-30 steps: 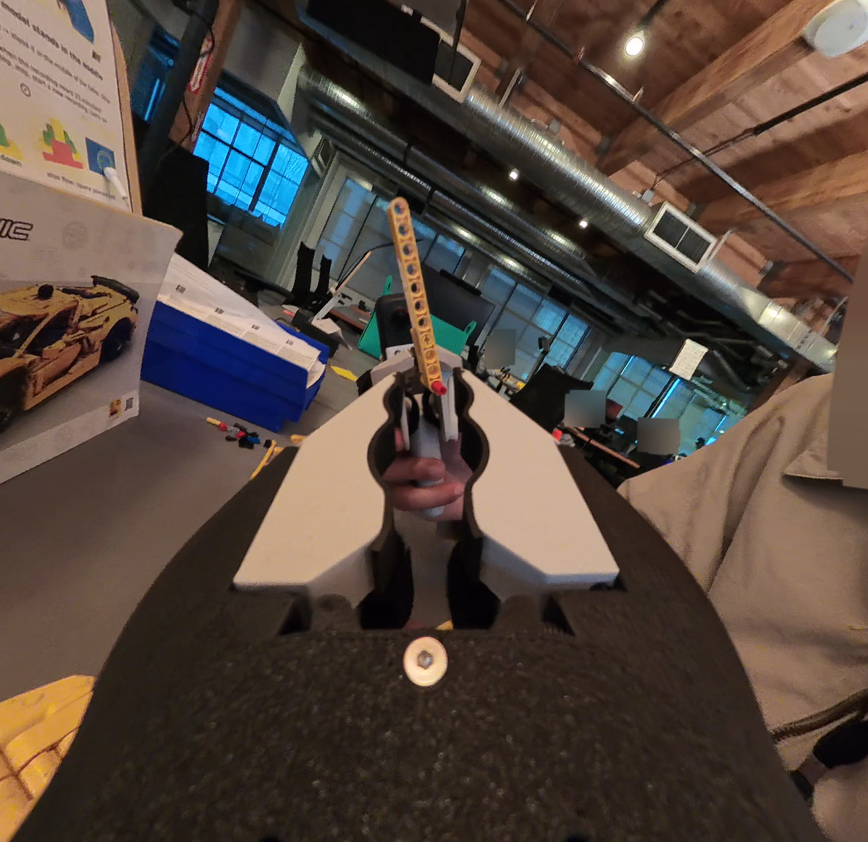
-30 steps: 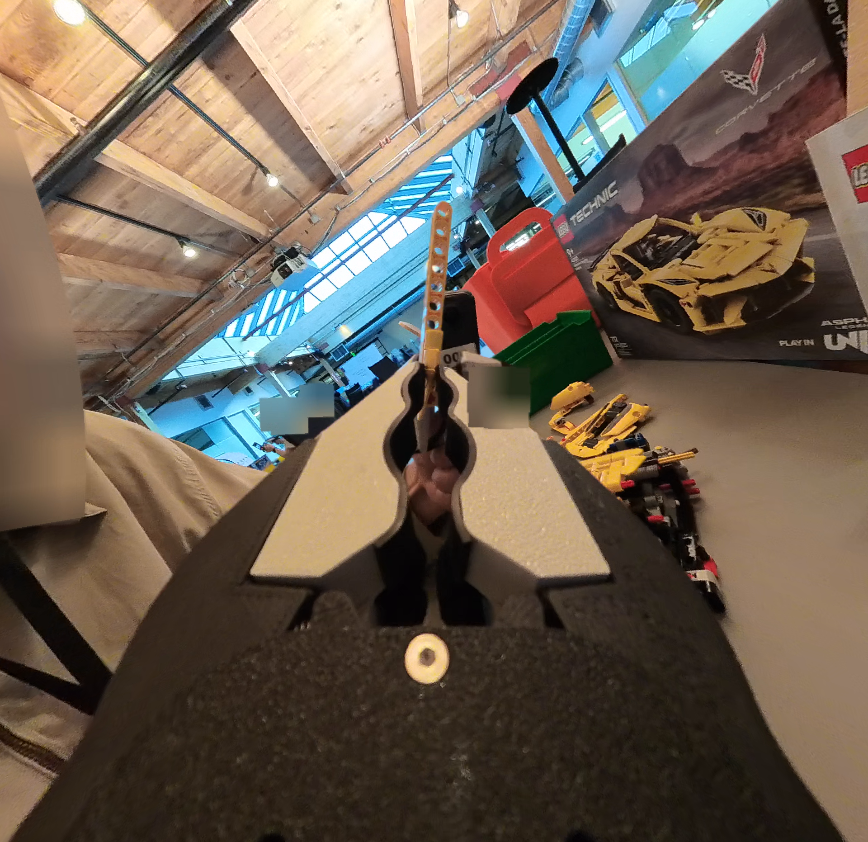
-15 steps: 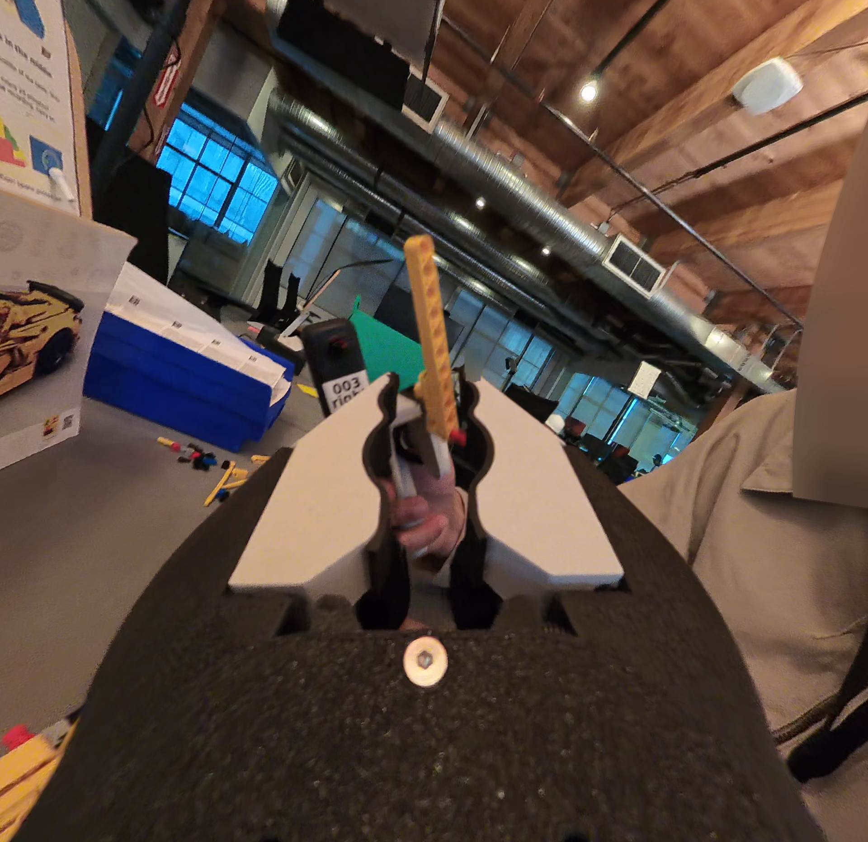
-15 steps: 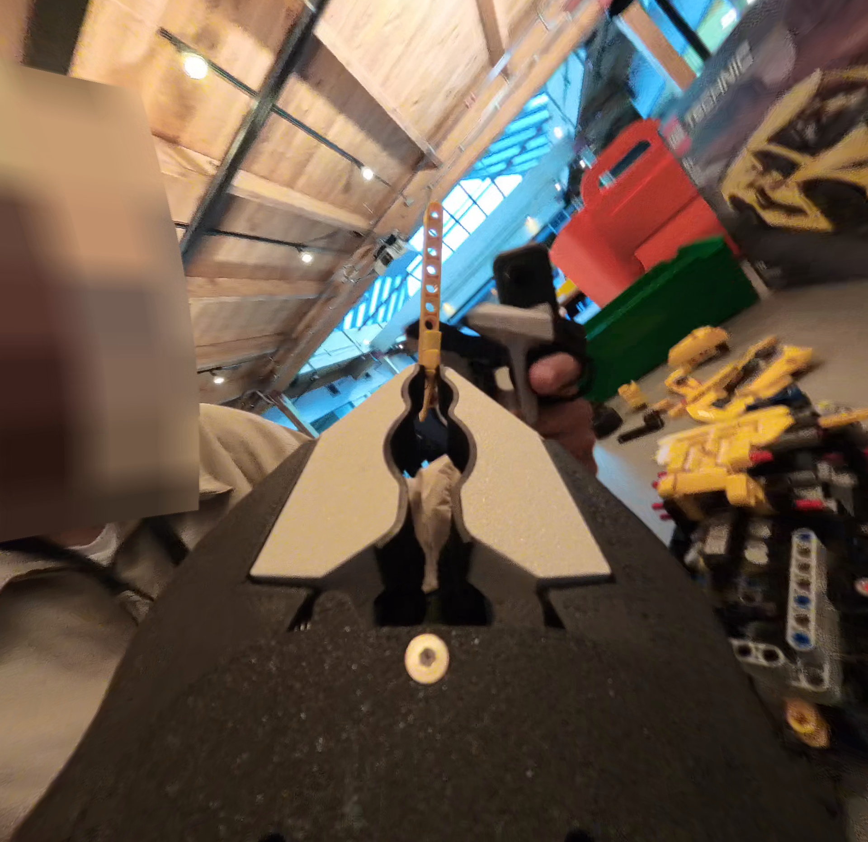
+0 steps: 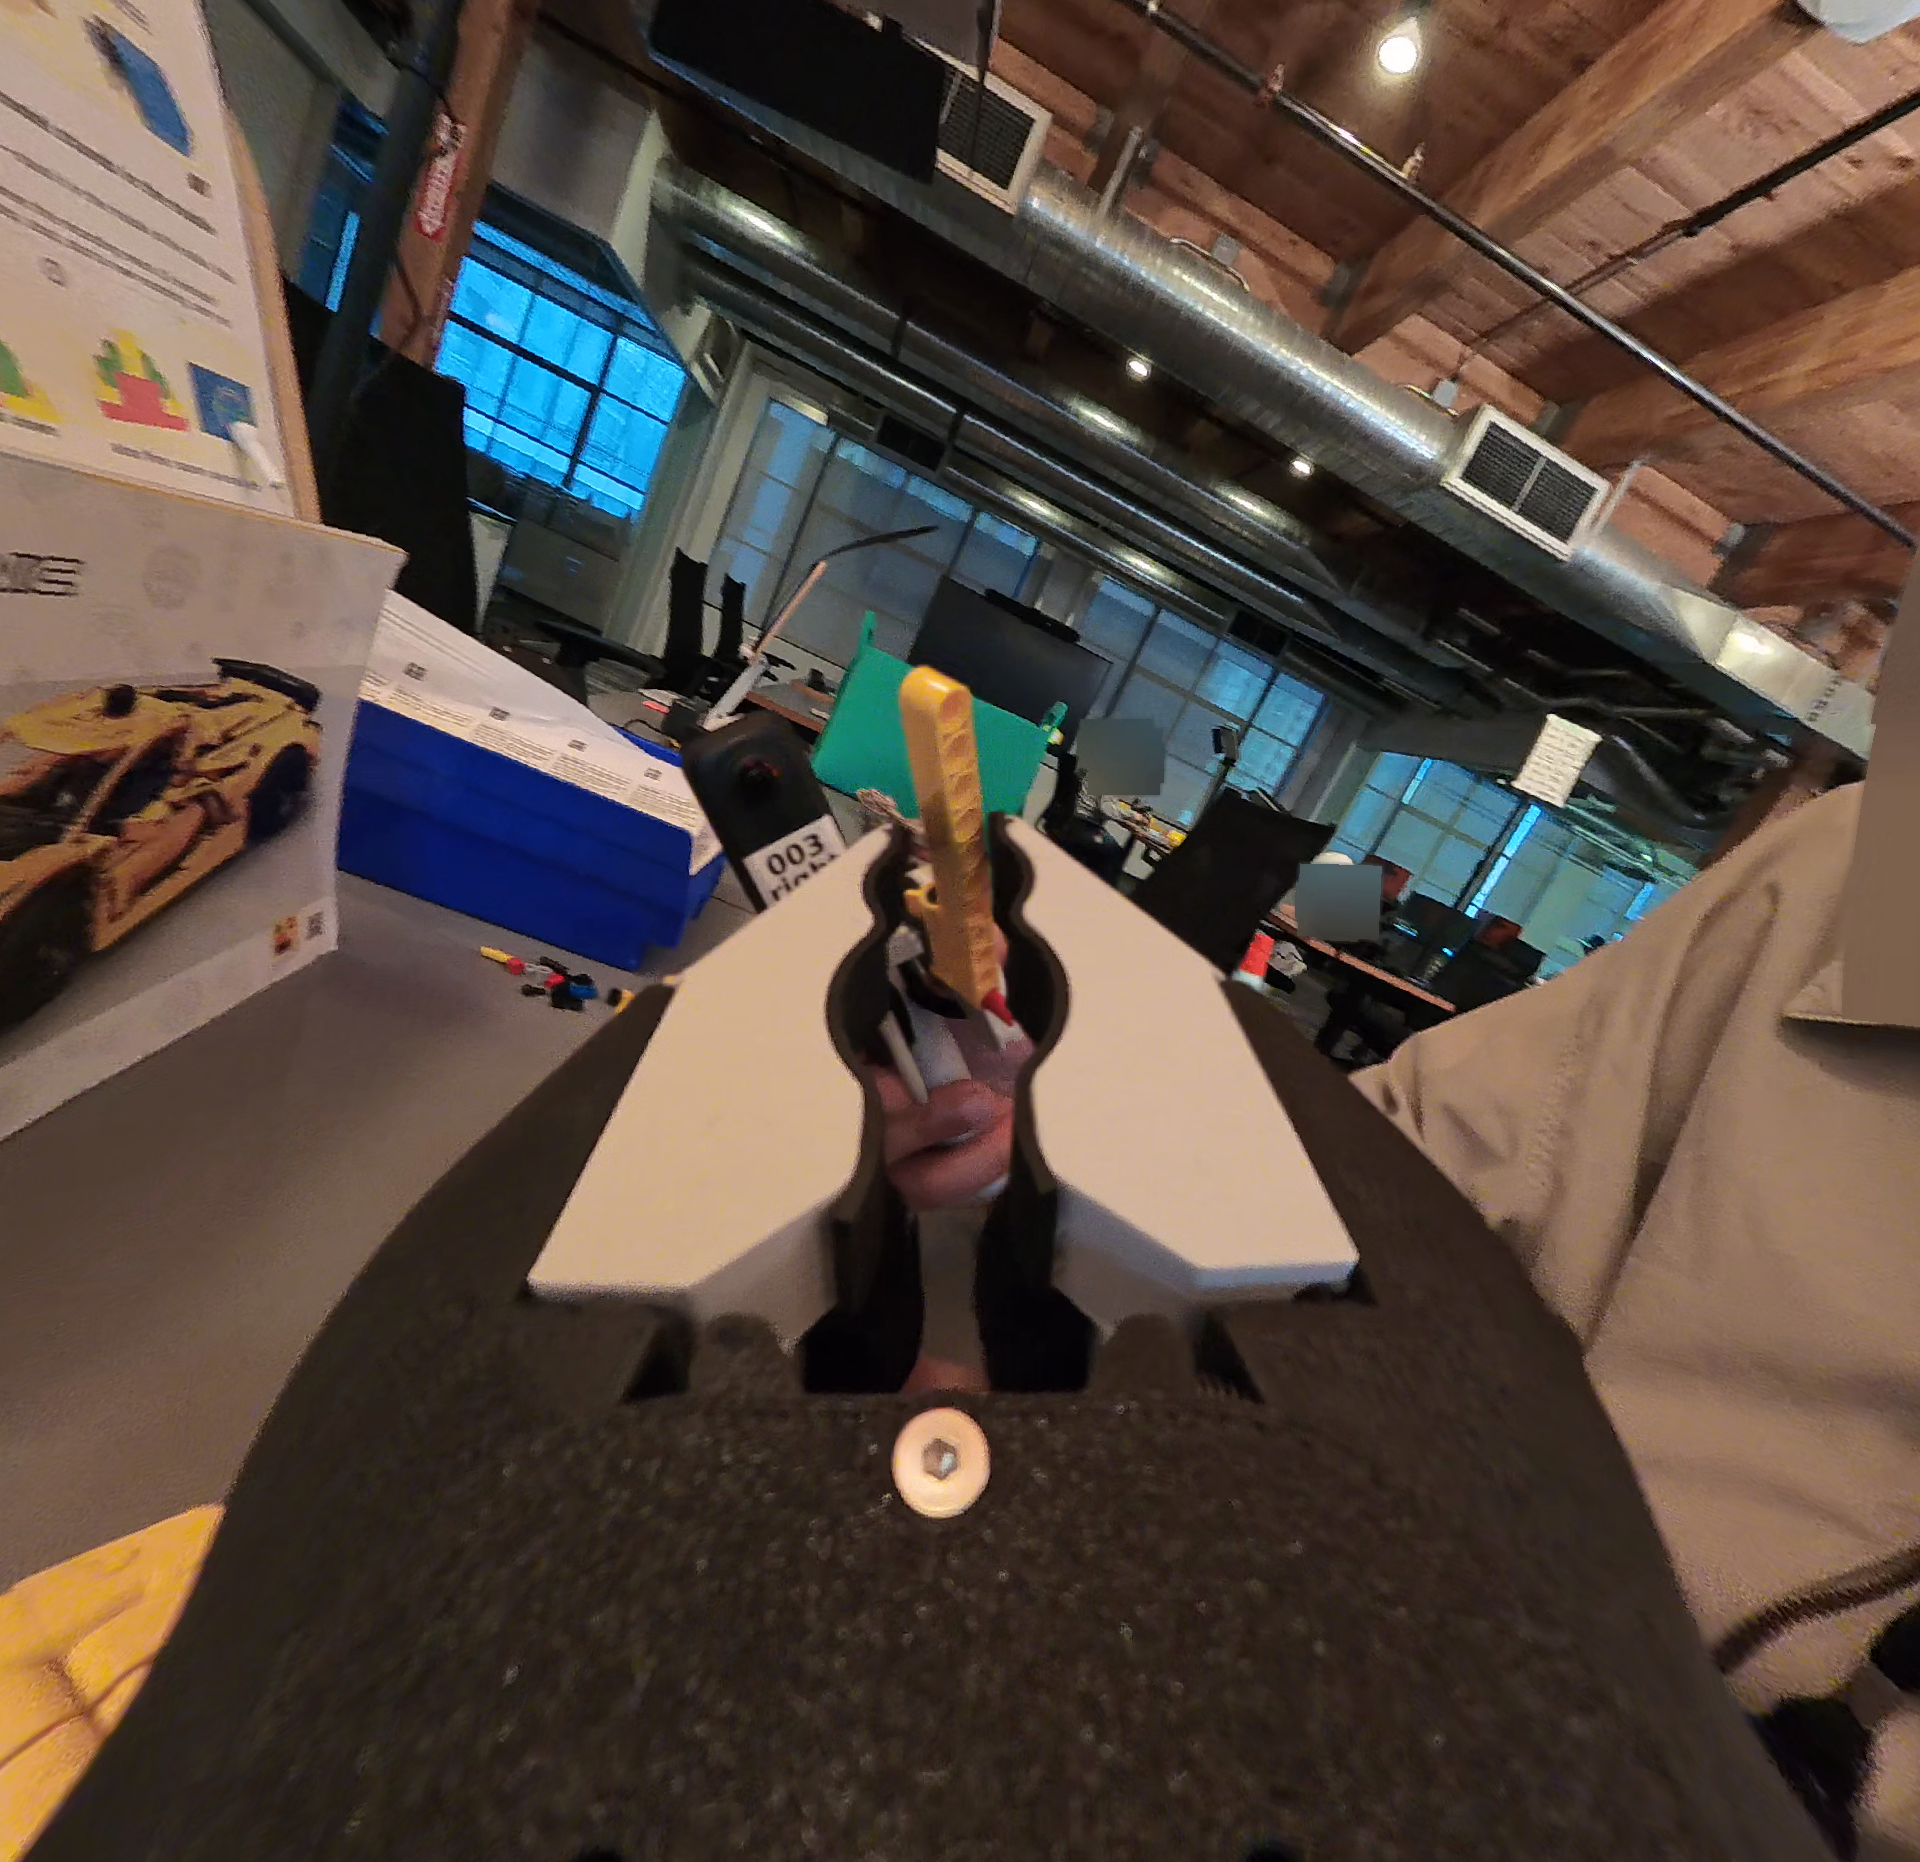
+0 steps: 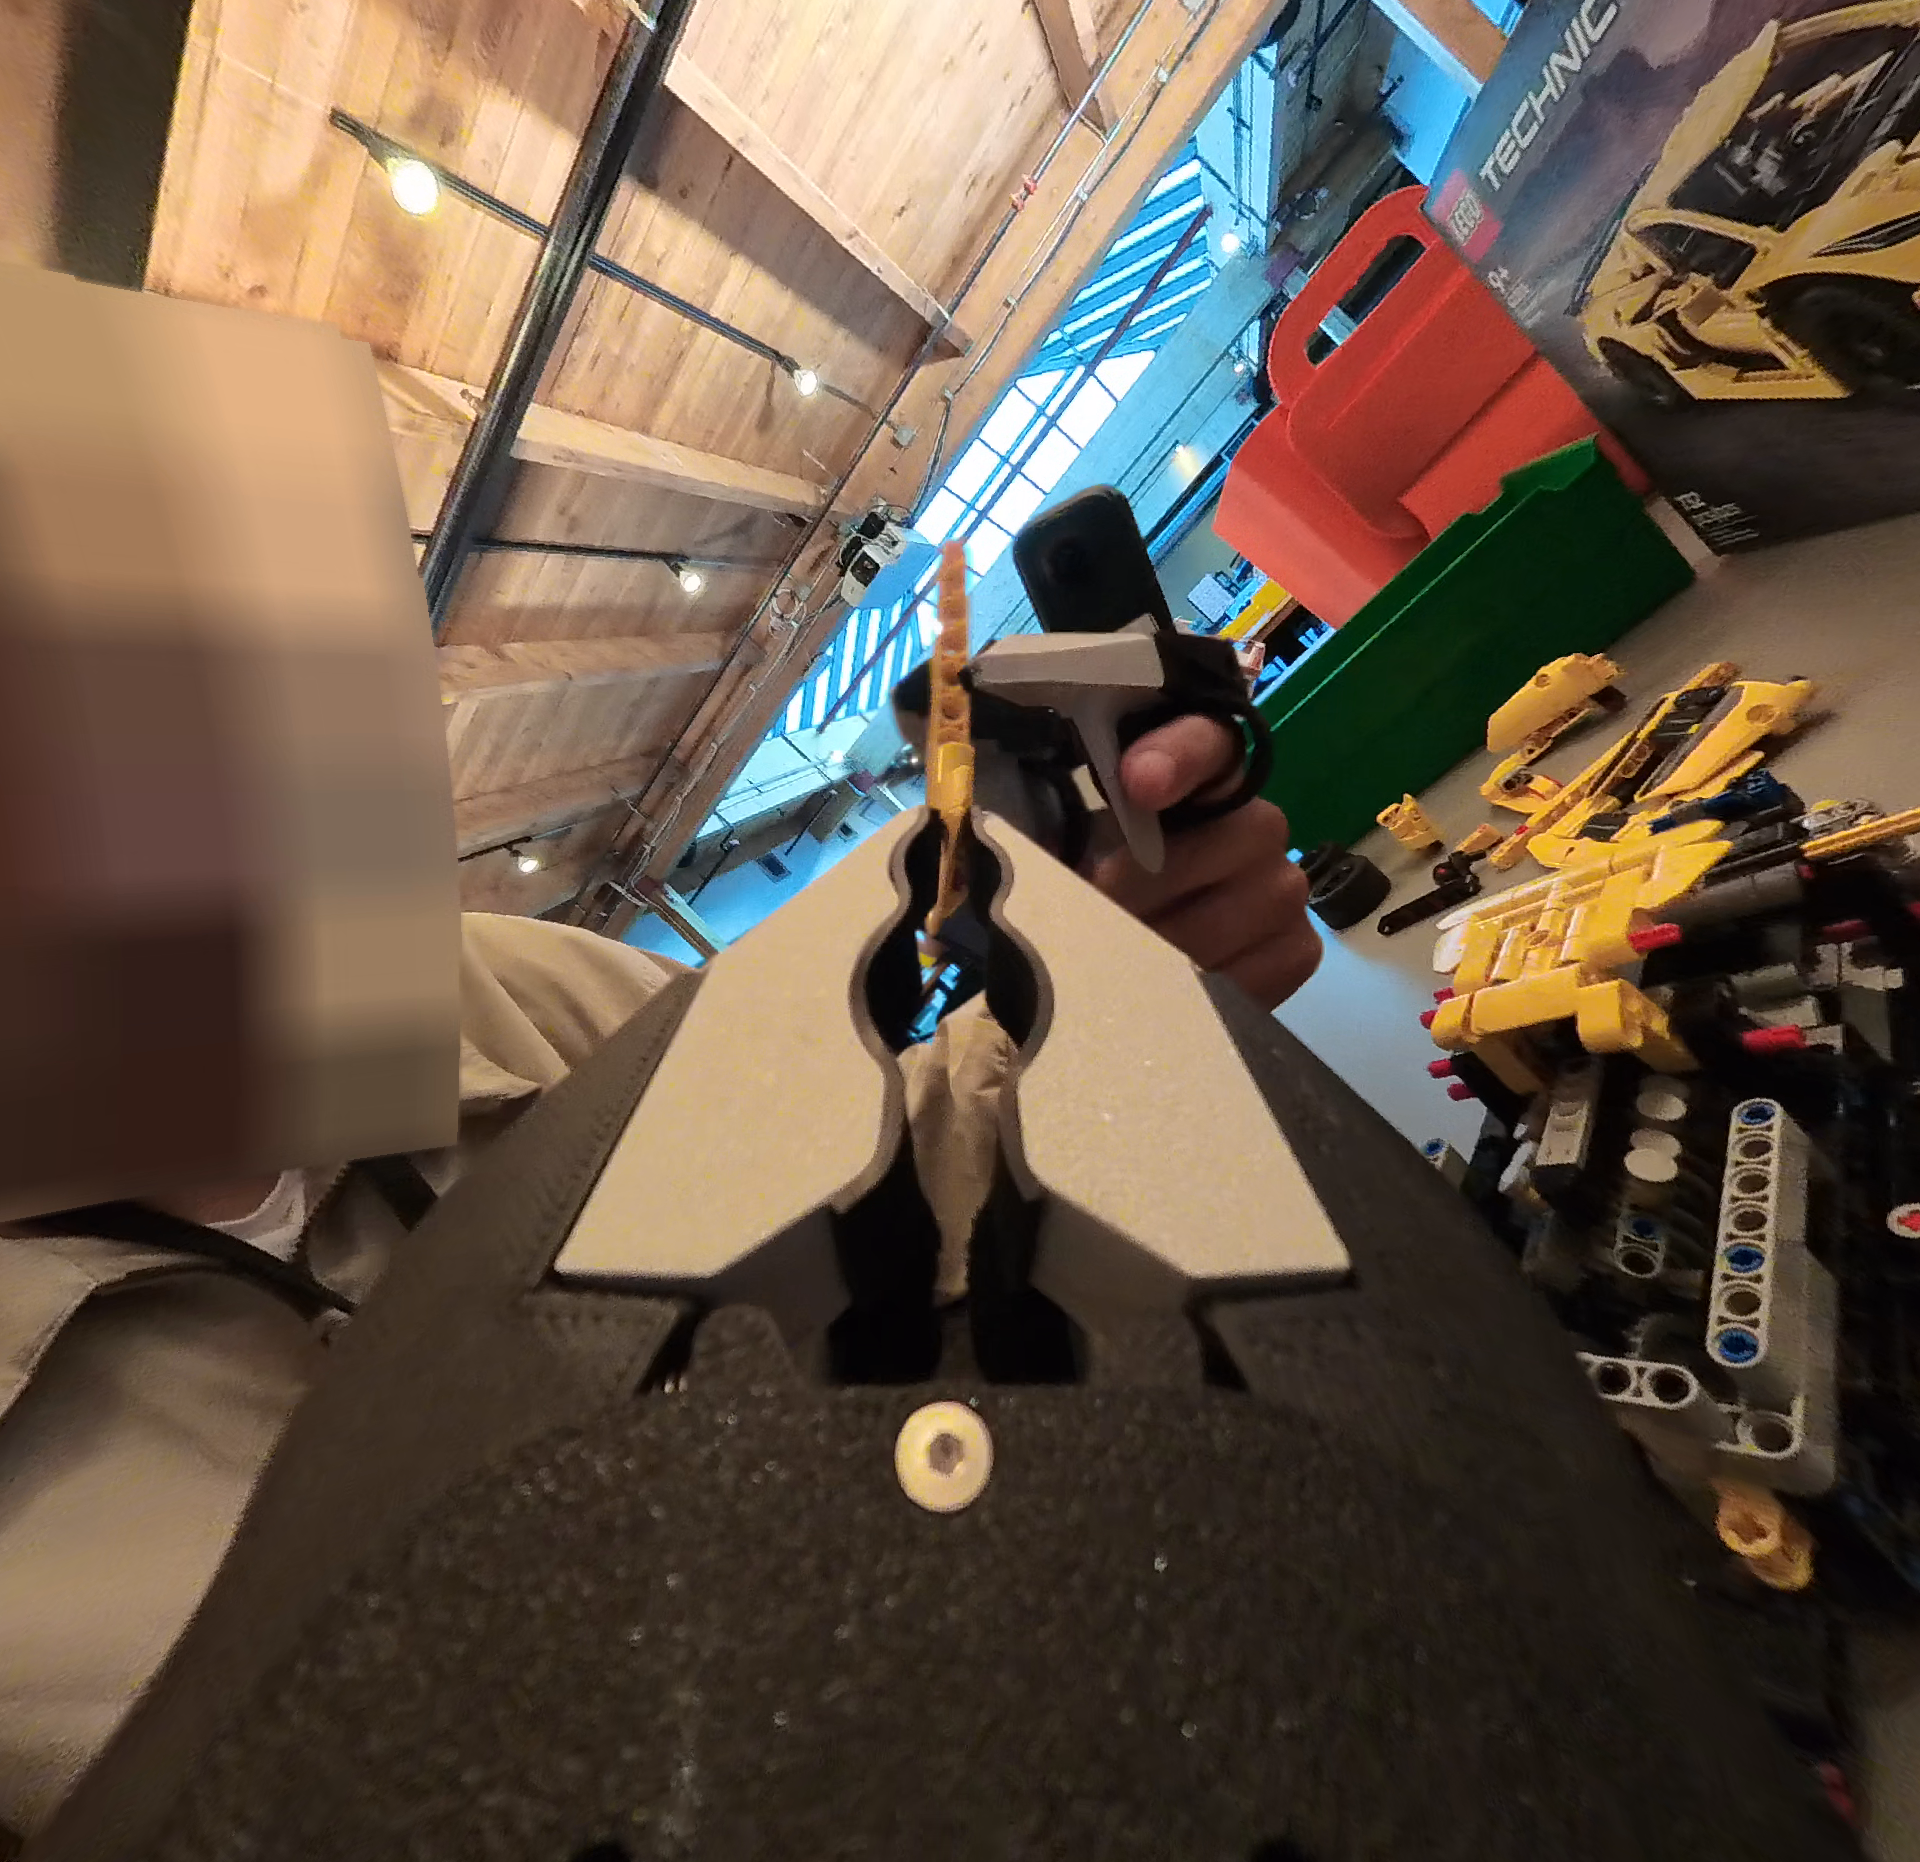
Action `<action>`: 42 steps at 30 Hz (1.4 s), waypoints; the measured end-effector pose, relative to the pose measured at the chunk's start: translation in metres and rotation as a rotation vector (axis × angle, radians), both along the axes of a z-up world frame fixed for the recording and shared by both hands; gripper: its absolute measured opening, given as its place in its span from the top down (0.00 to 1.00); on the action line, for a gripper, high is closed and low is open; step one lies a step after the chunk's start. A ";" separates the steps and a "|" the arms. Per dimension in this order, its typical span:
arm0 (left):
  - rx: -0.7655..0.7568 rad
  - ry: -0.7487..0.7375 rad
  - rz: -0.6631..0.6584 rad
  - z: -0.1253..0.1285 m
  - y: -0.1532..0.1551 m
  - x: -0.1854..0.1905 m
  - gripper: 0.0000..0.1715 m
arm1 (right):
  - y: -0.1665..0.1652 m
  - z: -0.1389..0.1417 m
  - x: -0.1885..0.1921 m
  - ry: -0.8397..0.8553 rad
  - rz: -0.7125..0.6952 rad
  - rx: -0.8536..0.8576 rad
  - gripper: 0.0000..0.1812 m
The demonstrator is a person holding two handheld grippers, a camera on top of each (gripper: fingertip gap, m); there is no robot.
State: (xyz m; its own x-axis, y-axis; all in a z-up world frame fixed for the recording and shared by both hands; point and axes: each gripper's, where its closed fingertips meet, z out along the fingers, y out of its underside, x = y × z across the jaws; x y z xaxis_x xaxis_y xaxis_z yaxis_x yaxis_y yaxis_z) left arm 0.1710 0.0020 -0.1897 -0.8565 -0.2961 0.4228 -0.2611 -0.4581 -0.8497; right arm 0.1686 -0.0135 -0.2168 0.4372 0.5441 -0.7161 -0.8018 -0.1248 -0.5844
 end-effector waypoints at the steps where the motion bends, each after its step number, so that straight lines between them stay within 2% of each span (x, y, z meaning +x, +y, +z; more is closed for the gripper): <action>1: -0.010 -0.007 0.007 0.001 0.002 0.001 0.95 | 0.000 0.001 0.000 0.011 0.006 -0.001 0.99; 4: -0.009 0.006 0.021 0.001 0.002 0.004 0.95 | 0.002 -0.002 0.002 0.036 0.000 -0.023 0.99; 6: -0.012 0.036 0.071 -0.002 0.005 0.012 0.95 | 0.006 -0.005 0.013 -0.018 -0.108 -0.040 0.98; 7: -0.008 0.060 0.110 -0.005 0.008 0.019 0.95 | 0.008 -0.008 0.019 -0.088 -0.188 -0.064 0.94; 10: -0.010 0.139 0.233 -0.017 0.023 0.037 0.95 | 0.012 -0.015 0.030 -0.407 -0.419 -0.134 0.74; 11: -0.008 0.169 0.262 -0.022 0.028 0.041 0.95 | 0.013 -0.018 0.033 -0.529 -0.492 -0.167 0.71; 13: -0.015 0.202 0.287 -0.027 0.034 0.046 0.95 | 0.014 -0.027 0.040 -0.743 -0.613 -0.265 0.76; 14: -0.025 0.201 0.284 -0.026 0.034 0.046 0.95 | 0.016 -0.032 0.039 -0.812 -0.630 -0.299 0.77; 16: -0.029 0.196 0.292 -0.026 0.034 0.047 0.95 | 0.020 -0.038 0.034 -0.824 -0.619 -0.325 0.78; 20: -0.018 0.141 0.250 -0.019 0.025 0.039 0.95 | 0.024 -0.038 0.027 -0.723 -0.543 -0.279 0.77; 25: 0.080 0.105 0.243 -0.022 0.013 0.035 0.95 | 0.021 -0.036 0.029 -0.691 -0.537 -0.287 0.85; 29: 0.076 0.101 0.235 -0.022 0.011 0.034 0.95 | 0.020 -0.036 0.032 -0.759 -0.579 -0.308 0.82; 33: 0.057 0.106 0.208 -0.021 0.013 0.032 0.95 | 0.014 -0.028 0.041 -0.988 -0.734 -0.317 0.79; 35: 0.048 0.110 0.185 -0.021 0.012 0.030 0.95 | 0.014 -0.028 0.034 -1.062 -0.729 -0.302 0.83; 39: 0.023 0.102 0.130 -0.019 0.009 0.025 0.95 | 0.014 -0.029 0.028 -1.018 -0.664 -0.306 0.84; 42: 0.013 0.102 0.118 -0.018 0.012 0.024 0.95 | 0.009 -0.019 0.034 -0.982 -0.719 -0.285 0.81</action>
